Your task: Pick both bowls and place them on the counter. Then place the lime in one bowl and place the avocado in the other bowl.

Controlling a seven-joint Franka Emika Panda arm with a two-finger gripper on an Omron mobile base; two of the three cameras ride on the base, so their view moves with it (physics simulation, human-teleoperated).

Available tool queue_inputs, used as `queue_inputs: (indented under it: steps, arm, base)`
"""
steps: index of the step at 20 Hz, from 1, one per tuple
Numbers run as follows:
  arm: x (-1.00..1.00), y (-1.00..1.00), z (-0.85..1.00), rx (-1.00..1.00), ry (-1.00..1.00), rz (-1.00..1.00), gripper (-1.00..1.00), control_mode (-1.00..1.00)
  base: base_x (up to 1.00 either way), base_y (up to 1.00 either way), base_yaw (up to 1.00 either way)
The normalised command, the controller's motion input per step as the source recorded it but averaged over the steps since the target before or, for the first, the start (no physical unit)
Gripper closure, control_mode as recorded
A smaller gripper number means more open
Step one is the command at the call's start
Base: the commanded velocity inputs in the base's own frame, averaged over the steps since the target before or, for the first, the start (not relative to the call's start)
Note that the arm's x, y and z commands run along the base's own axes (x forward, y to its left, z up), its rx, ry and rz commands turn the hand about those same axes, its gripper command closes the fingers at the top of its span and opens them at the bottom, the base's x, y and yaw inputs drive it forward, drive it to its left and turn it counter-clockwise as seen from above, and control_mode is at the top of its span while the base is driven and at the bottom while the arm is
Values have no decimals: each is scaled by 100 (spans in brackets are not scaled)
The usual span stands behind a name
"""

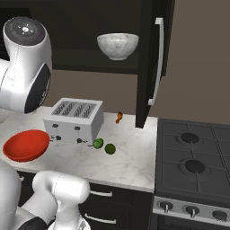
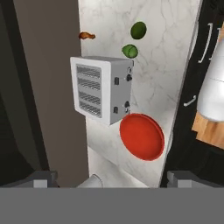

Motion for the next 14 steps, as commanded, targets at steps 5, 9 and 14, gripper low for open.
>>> queue_inputs:
  steps: [5, 9, 14]
  arm:
    - [0, -28, -2, -12, -7, -8, -100, -100]
    - [2, -29, -2, -15, -14, -9, -100, -100]
    - [16, -28, 0, -10, -12, -10, -100, -100]
  base:
    - [0, 0, 0]
    - [0, 0, 0]
    - [0, 0, 0]
